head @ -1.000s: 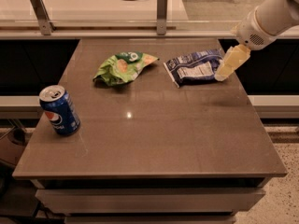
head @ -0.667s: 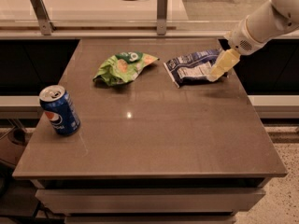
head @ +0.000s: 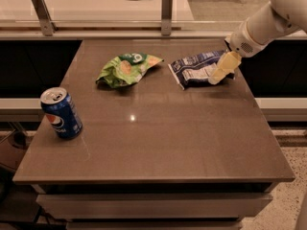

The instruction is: Move blue chip bag near pepsi can

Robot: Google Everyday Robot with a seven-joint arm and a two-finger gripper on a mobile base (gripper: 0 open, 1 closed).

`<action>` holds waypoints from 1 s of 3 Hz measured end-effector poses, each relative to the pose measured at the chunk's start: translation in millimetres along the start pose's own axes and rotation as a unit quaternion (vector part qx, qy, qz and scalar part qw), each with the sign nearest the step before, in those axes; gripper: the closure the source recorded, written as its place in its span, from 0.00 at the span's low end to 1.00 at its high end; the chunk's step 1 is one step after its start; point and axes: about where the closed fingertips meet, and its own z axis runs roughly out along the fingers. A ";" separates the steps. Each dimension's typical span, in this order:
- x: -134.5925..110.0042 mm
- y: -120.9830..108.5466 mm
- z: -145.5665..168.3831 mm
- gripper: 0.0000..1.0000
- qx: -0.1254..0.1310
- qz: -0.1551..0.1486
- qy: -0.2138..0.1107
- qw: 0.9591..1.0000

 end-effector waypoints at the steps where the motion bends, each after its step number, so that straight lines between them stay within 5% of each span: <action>1: -2.1 4.0 28.6 0.00 -0.026 0.003 0.004 1.000; 2: -1.0 8.4 44.1 0.00 -0.044 0.009 0.004 0.999; 3: -1.6 9.3 46.7 0.19 -0.046 0.008 0.004 0.999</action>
Offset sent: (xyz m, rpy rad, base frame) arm 0.0152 0.0242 -0.0478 0.0458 0.1101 0.0329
